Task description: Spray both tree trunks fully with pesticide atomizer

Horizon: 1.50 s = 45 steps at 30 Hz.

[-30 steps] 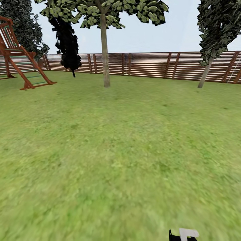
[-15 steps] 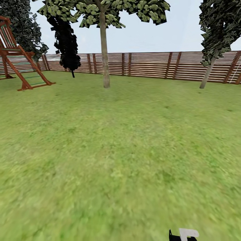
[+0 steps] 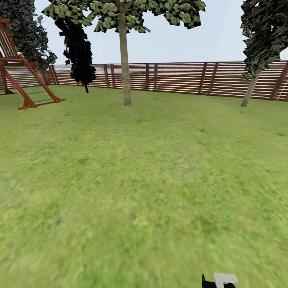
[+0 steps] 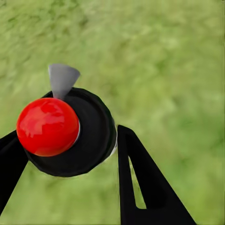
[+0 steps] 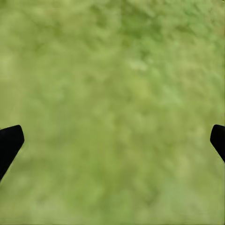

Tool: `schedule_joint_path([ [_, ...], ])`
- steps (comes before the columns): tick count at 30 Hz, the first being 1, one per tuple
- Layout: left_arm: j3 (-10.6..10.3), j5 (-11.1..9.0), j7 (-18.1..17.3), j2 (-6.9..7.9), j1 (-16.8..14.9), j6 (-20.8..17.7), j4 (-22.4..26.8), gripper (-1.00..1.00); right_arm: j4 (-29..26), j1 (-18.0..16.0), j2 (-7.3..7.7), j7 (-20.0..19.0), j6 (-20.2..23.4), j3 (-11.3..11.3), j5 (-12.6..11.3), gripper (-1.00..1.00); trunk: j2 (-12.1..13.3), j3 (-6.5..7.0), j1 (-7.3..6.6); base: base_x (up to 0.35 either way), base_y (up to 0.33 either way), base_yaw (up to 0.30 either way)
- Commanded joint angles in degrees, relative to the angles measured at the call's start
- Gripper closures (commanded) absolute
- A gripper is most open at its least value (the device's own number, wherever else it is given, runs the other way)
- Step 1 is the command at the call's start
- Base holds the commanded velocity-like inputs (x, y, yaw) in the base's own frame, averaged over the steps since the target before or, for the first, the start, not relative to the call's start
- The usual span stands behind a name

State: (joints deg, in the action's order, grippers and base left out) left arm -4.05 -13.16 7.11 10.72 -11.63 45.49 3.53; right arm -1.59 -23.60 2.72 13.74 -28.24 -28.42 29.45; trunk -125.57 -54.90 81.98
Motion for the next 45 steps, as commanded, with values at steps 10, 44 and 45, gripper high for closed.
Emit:
schedule_joint_path([
  [10, -0.43, -0.2, 0.36, 0.01, -0.02, 0.13, -0.01, 1.0, 0.1, -0.05, 0.01, 0.32, -0.15, -0.32, 0.61, -1.0, -0.02, -0.05, 0.03, 0.34, 0.0, 0.0],
  [44, -0.43, -0.19, 0.36, 0.01, -0.04, 0.04, -0.01, 1.0, 0.1, -0.05, 0.01, 0.32, -0.15, -0.32, 0.61, -1.0, -0.02, -0.05, 0.03, 0.34, 0.0, 0.0],
  [45, -0.43, -0.2, 0.36, 0.01, -0.04, 0.04, -0.01, 1.0, 0.1, -0.05, 0.01, 0.32, -0.15, -0.32, 0.61, -1.0, -0.02, -0.05, 0.03, 0.34, 0.0, 0.0],
])
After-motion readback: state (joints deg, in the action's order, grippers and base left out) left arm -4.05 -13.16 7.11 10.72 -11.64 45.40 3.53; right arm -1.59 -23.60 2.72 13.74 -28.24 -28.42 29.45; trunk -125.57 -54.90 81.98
